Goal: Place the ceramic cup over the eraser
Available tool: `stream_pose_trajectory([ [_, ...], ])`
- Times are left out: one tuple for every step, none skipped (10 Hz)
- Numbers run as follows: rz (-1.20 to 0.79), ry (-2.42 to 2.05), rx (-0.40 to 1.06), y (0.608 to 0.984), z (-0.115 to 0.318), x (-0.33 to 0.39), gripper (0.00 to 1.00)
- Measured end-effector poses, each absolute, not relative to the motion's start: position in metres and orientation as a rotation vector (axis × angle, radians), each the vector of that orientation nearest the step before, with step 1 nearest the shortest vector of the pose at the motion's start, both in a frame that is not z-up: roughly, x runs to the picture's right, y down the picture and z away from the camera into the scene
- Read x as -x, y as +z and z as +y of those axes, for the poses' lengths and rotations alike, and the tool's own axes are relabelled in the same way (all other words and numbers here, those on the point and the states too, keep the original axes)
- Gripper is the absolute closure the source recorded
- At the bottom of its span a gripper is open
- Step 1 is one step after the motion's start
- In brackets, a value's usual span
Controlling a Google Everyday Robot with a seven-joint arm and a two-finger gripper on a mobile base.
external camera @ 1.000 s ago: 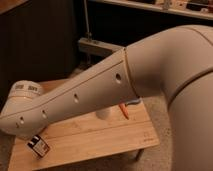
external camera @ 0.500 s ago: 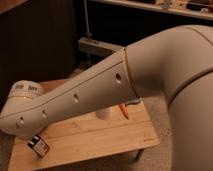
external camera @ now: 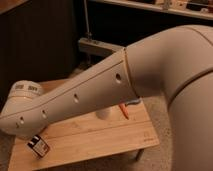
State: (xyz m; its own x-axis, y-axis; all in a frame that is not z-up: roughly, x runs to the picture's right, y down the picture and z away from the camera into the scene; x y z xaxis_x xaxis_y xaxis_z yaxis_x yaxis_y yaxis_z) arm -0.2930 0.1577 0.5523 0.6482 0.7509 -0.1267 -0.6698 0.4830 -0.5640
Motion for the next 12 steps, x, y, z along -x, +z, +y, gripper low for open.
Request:
stream_pose_trajectory([
  [-0.144,0.869,0.62,0.552,0.158,0.293,0.8],
  [-0.144,0.869,0.62,0.552,0.158,0.293,0.8],
  [-0.144,0.869,0.62,0.552,0.158,0.293,0.8],
  [-0.144,0.869,0.62,0.552,0.158,0.293,0.8],
  [-0.144,0.869,0.62,0.552,0.158,0.293,0.8],
  [-0.142,0.87,0.619,0.553,0.157,0.293,0.8],
  [-0.132,0.879,0.609,0.553,0.152,0.291,0.8],
  [-0.118,0.898,0.595,0.553,0.143,0.287,0.8],
  [-0.102,0.923,0.58,0.557,0.129,0.279,0.8],
  [-0.088,0.95,0.573,0.561,0.112,0.269,0.8],
  [-0.074,0.973,0.56,0.569,0.091,0.256,0.8],
  [-0.054,0.998,0.554,0.577,0.07,0.24,0.8],
])
